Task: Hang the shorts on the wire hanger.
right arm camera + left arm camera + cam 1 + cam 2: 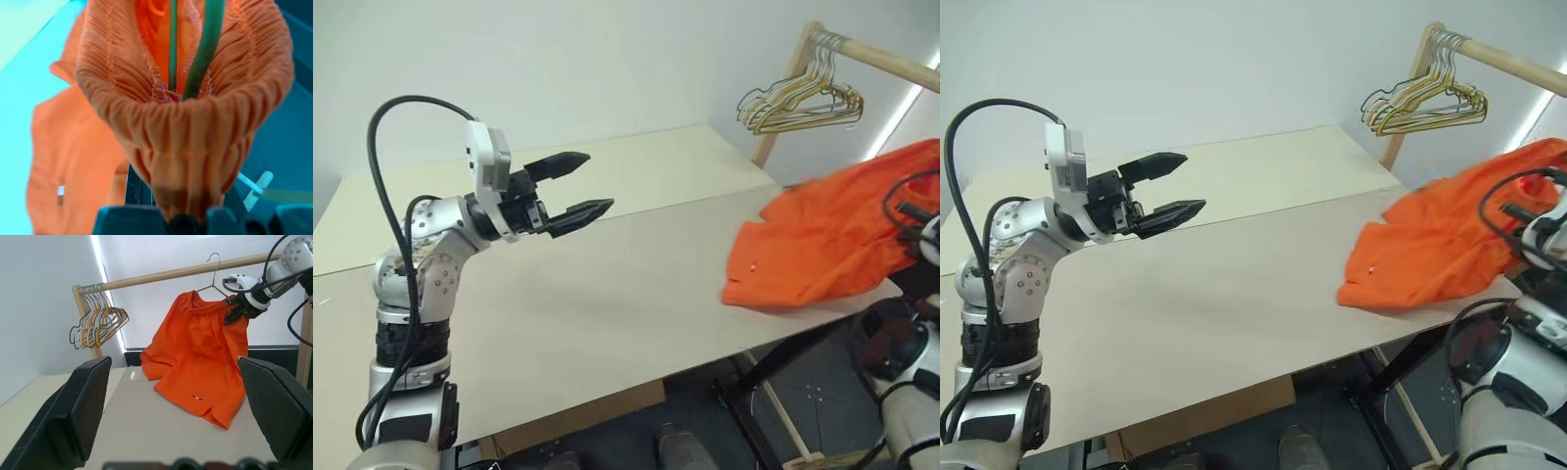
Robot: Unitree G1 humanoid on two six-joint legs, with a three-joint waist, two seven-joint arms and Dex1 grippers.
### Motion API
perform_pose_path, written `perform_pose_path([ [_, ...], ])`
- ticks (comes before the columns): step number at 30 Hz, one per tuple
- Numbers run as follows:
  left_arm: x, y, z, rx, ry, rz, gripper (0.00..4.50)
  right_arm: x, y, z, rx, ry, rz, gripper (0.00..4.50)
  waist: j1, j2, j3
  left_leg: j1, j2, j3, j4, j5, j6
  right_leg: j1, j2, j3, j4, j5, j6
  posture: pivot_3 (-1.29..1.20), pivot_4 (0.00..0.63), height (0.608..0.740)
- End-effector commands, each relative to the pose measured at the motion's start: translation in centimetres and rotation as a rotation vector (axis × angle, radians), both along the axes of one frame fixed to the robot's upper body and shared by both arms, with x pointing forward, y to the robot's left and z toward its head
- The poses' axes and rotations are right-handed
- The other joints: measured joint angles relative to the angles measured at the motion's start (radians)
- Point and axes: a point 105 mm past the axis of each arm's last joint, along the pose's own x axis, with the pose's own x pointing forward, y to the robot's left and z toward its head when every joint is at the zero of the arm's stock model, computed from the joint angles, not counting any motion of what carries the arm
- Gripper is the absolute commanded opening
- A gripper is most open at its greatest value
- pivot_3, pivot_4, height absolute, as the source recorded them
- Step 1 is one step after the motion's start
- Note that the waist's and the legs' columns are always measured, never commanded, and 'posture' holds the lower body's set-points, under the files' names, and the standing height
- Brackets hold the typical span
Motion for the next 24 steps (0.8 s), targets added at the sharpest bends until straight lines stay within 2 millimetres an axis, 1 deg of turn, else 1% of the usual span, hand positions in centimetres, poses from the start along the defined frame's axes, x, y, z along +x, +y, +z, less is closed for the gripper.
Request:
perform_pose_path([
  [1, -0.6, -0.2, 0.7, -0.013, -0.036, -0.015, 4.48, -0.5, -2.1, 1.9, 0.006, -0.076, -0.107, 0.00, -0.007, 0.001, 0.000, 0.000, 0.000, 0.001, -0.001, 0.000, 0.000, 0.000, 0.000, 0.000, -0.001, 0.000, 0.000, -0.22, 0.000, 0.740],
  [5, -0.6, -0.3, 0.7, -0.012, -0.031, -0.021, 4.48, -0.9, -3.7, 2.1, 0.027, -0.094, -0.198, 0.00, -0.019, 0.005, -0.003, 0.001, 0.000, 0.006, -0.002, 0.000, 0.000, 0.001, 0.000, 0.001, -0.002, 0.000, 0.000, -0.23, 0.000, 0.740],
  [8, -0.6, -0.5, 0.7, -0.007, -0.031, -0.029, 4.48, -1.4, -4.7, 1.9, 0.057, -0.092, -0.267, 0.00, -0.022, 0.005, -0.003, 0.002, 0.000, 0.007, -0.004, 0.000, 0.000, 0.002, 0.000, 0.002, -0.003, 0.000, 0.000, -0.23, 0.000, 0.740],
  [14, -0.5, -0.6, 0.7, -0.004, -0.031, -0.036, 4.48, -2.0, -5.5, 0.9, 0.102, -0.075, -0.330, 0.00, -0.026, 0.006, -0.004, 0.008, 0.000, 0.010, -0.007, 0.000, 0.000, 0.006, 0.000, 0.003, -0.005, -0.001, 0.001, -0.24, 0.000, 0.740],
  [15, -0.4, -0.6, 0.7, -0.004, -0.030, -0.037, 4.48, -2.1, -5.7, 0.7, 0.112, -0.072, -0.343, 0.00, -0.026, 0.006, -0.003, 0.010, 0.000, 0.010, -0.008, 0.000, 0.000, 0.009, 0.000, 0.003, -0.007, -0.001, 0.001, -0.24, 0.000, 0.740],
  [16, -0.4, -0.6, 0.7, -0.003, -0.030, -0.038, 4.48, -2.2, -5.8, 0.6, 0.115, -0.069, -0.353, 0.00, -0.026, 0.007, -0.003, 0.014, 0.000, 0.010, -0.010, 0.000, 0.001, 0.014, 0.000, 0.003, -0.015, -0.001, 0.001, -0.24, 0.000, 0.740],
  [18, -0.4, -0.6, 0.7, -0.002, -0.029, -0.040, 4.48, -2.4, -6.1, 0.2, 0.122, -0.056, -0.374, 0.00, -0.026, 0.007, -0.004, 0.016, 0.000, 0.010, -0.010, -0.001, 0.002, 0.018, 0.000, 0.003, -0.017, -0.001, 0.002, -0.24, 0.000, 0.740],
  [20, -0.4, -0.6, 0.7, 0.000, -0.028, -0.042, 4.48, -2.5, -6.1, -0.1, 0.114, -0.040, -0.379, 0.00, -0.026, 0.007, -0.004, 0.016, 0.000, 0.010, -0.010, -0.001, 0.002, 0.018, 0.000, 0.003, -0.017, -0.001, 0.002, -0.24, 0.000, 0.740],
  [22, -0.4, -0.6, 0.7, 0.003, -0.028, -0.044, 4.48, -2.4, -5.6, -0.2, 0.098, -0.027, -0.368, 0.00, -0.027, 0.007, -0.004, 0.016, 0.000, 0.010, -0.010, -0.001, 0.002, 0.018, 0.000, 0.003, -0.018, -0.001, 0.003, -0.24, 0.000, 0.740],
  [23, -0.4, -0.6, 0.7, 0.004, -0.028, -0.046, 4.50, -2.3, -5.3, -0.1, 0.084, -0.025, -0.358, 0.62, -0.027, 0.007, -0.004, 0.016, 0.000, 0.011, -0.010, -0.001, 0.002, 0.018, 0.000, 0.003, -0.018, -0.001, 0.003, -0.25, 0.000, 0.740],
  [24, -0.4, -0.7, 0.6, 0.004, -0.027, -0.046, 4.50, -2.2, -4.9, 0.0, 0.061, -0.022, -0.347, 0.87, -0.028, 0.007, -0.004, 0.016, 0.000, 0.011, -0.010, -0.001, 0.002, 0.018, 0.000, 0.003, -0.018, -0.001, 0.003, -0.25, 0.000, 0.740],
])
